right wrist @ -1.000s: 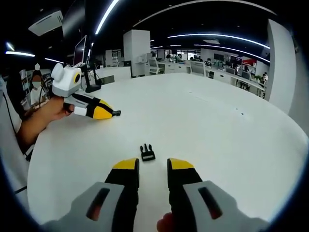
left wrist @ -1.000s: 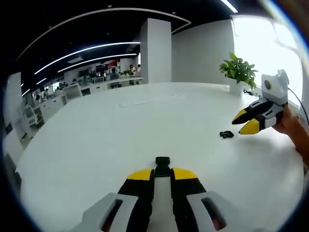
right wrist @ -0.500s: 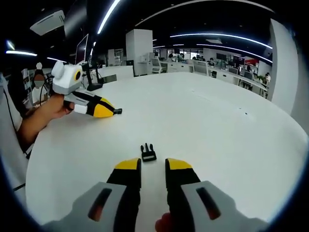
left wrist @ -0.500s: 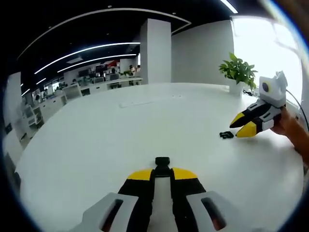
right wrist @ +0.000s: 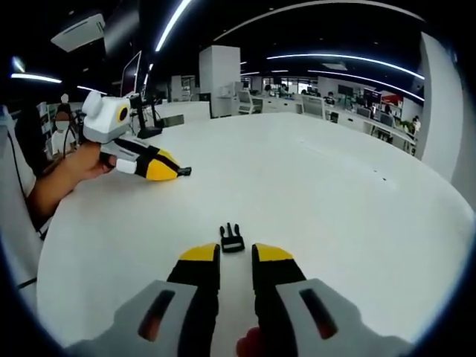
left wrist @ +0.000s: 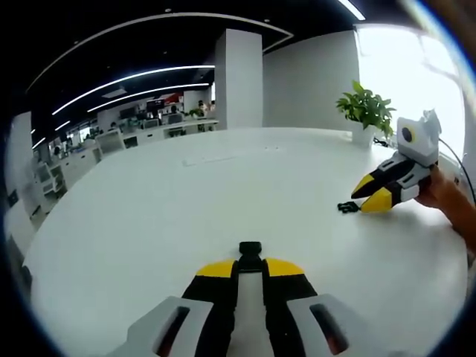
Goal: Snap the two parts of the plastic buckle together until the buckle closes and remains connected.
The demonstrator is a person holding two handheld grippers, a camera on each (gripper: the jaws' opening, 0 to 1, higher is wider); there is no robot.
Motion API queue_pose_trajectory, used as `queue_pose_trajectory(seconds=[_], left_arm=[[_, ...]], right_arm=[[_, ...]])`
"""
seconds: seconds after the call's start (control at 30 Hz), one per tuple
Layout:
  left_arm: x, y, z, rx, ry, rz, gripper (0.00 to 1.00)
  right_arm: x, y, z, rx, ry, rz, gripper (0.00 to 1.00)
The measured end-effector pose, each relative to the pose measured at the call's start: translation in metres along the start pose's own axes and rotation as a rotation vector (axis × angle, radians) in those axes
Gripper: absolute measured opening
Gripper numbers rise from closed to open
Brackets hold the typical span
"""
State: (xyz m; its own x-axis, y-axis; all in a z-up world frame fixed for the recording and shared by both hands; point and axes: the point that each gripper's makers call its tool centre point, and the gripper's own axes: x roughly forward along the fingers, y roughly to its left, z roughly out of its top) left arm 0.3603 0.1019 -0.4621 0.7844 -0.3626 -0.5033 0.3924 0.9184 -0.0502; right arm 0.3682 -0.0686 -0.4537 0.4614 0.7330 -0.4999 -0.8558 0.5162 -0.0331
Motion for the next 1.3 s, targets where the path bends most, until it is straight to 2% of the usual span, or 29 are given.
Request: queue_pose_trajectory(seconds=[1.3], left_arm=[[0.0,0.0004,-0.0004,0.008,-0.002,-0.008,0.12]], right_arm=[[0.0073,0.0005,0.0006,-0.017,-0.016,0.012,0.13]])
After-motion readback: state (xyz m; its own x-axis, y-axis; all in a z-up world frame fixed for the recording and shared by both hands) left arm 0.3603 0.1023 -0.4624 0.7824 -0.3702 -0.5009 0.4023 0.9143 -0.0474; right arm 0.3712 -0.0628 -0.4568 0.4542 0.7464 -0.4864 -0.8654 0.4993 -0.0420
